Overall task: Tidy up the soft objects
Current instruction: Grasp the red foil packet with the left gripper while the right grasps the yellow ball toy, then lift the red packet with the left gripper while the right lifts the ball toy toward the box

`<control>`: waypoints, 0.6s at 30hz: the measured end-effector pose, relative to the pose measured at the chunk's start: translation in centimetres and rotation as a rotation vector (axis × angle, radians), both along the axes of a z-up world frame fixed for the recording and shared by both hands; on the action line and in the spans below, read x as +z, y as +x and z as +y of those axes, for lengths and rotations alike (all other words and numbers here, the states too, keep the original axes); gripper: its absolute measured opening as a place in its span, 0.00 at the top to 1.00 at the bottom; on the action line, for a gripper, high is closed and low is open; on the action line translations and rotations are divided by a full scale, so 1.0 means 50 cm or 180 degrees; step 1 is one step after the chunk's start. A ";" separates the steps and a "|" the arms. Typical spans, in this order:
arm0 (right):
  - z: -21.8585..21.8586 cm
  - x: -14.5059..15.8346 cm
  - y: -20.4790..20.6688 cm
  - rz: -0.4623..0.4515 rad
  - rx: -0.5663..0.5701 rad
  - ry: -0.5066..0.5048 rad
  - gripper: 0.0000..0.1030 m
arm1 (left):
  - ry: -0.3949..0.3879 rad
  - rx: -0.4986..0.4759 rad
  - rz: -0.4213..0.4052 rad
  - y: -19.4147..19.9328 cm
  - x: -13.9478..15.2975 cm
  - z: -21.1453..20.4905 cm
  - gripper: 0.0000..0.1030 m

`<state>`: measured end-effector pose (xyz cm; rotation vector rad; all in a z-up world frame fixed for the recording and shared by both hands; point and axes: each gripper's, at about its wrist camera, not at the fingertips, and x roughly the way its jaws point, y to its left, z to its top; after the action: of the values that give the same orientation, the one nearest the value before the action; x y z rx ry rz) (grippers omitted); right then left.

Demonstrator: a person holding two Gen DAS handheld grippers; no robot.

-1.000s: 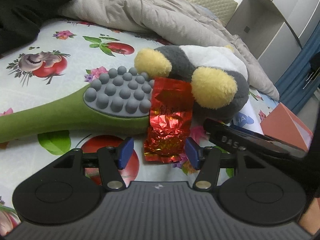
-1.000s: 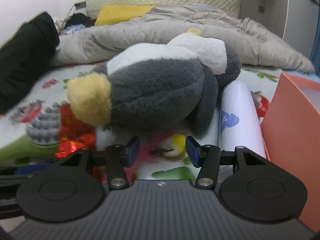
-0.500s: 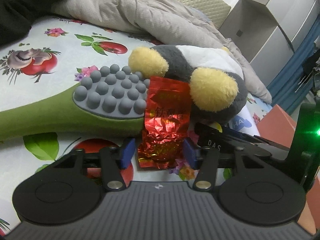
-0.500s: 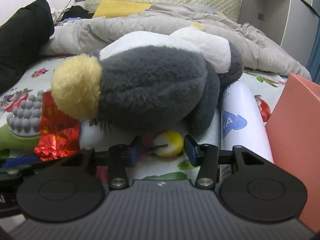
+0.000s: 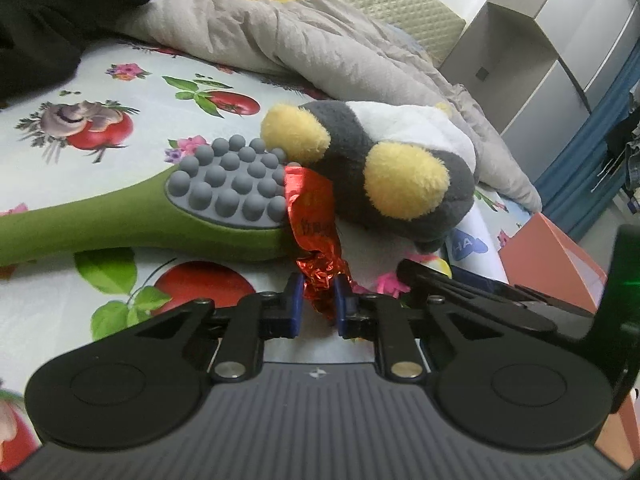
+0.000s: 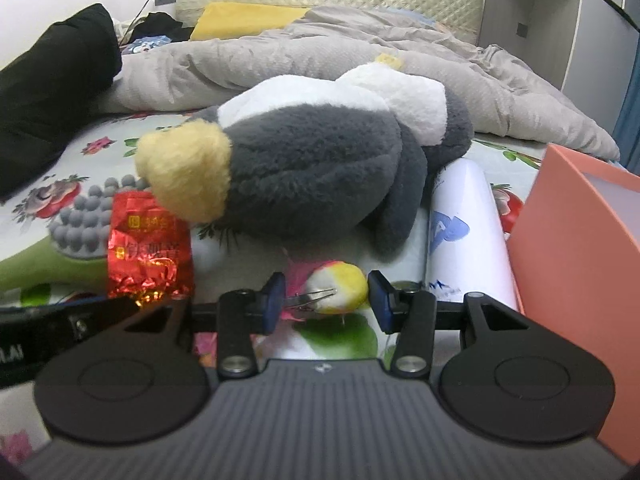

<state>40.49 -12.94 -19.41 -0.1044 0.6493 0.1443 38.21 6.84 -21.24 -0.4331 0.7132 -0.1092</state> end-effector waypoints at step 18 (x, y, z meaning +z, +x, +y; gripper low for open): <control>0.004 0.071 -0.183 -0.0003 0.0298 -0.0016 0.53 | 0.0089 0.0142 0.0117 -0.194 0.056 0.016 0.82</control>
<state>31.36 -12.76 -15.84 -0.1399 0.6440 0.2329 28.52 7.65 -18.46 -0.4248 0.7398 -0.0495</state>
